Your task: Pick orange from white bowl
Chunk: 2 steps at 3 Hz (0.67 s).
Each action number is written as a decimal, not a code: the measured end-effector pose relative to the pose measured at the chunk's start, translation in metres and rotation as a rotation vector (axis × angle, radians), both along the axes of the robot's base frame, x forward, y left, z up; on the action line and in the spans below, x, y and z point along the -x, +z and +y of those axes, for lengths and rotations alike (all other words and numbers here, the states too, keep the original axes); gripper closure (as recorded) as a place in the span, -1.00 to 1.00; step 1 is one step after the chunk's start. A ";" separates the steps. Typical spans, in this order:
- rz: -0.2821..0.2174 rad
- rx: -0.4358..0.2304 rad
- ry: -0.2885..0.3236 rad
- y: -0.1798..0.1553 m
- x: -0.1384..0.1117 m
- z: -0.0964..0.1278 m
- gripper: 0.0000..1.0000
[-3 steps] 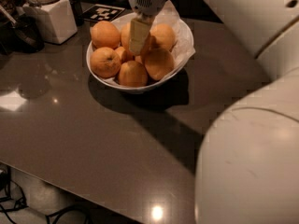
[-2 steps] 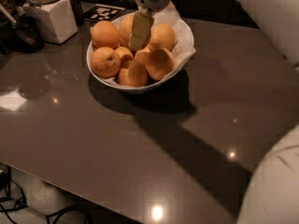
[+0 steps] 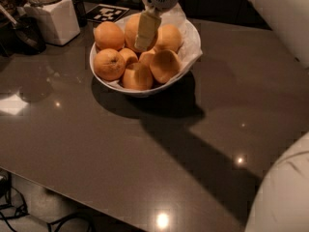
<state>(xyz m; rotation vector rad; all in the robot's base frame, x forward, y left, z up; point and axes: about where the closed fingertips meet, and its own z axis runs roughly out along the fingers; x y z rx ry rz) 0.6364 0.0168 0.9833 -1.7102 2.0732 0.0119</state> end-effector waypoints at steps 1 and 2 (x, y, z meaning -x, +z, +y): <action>0.014 -0.038 0.018 0.006 0.028 -0.010 1.00; 0.029 -0.095 0.043 0.011 0.066 -0.025 1.00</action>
Offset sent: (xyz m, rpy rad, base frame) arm -0.1048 -0.0418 0.0187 0.1514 0.0378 0.0711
